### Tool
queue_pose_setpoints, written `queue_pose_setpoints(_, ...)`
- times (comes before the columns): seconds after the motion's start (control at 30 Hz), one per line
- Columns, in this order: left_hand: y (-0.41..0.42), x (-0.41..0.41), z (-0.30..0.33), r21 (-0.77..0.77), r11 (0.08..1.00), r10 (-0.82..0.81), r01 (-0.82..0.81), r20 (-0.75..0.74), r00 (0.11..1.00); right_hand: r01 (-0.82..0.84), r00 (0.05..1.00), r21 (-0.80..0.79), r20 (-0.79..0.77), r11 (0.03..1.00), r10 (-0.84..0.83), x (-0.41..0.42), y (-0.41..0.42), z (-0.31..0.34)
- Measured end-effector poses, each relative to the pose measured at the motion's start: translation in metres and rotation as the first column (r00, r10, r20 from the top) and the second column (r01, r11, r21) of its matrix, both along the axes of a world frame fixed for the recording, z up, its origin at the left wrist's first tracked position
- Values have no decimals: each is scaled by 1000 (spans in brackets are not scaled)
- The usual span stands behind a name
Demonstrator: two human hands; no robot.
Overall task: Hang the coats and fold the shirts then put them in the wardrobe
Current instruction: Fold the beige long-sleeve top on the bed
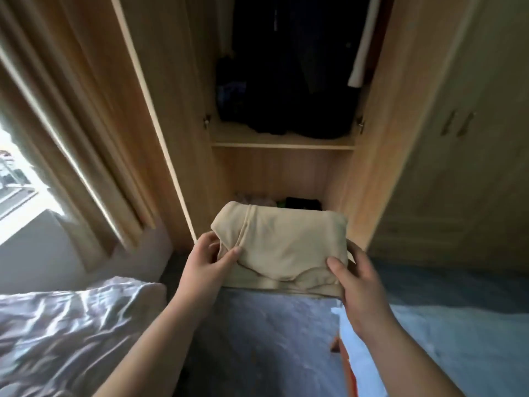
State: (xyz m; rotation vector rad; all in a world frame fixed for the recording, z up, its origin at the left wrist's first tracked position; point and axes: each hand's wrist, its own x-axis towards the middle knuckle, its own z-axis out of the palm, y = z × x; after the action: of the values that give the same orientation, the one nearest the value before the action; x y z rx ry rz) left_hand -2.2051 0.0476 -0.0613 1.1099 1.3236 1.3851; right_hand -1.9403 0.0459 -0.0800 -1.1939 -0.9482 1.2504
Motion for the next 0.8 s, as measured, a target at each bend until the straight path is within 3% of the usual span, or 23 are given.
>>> queue_pose_setpoints(0.33,137,-21,-4,15,999,29,-29,5,1000,-31,999,-9,-10,999,31,-18,148,2)
queue_pose_setpoints(0.8,397,6,1,-27,980,194,-195,-39,980,-185,981,3,61,983,185,-6,443,-18)
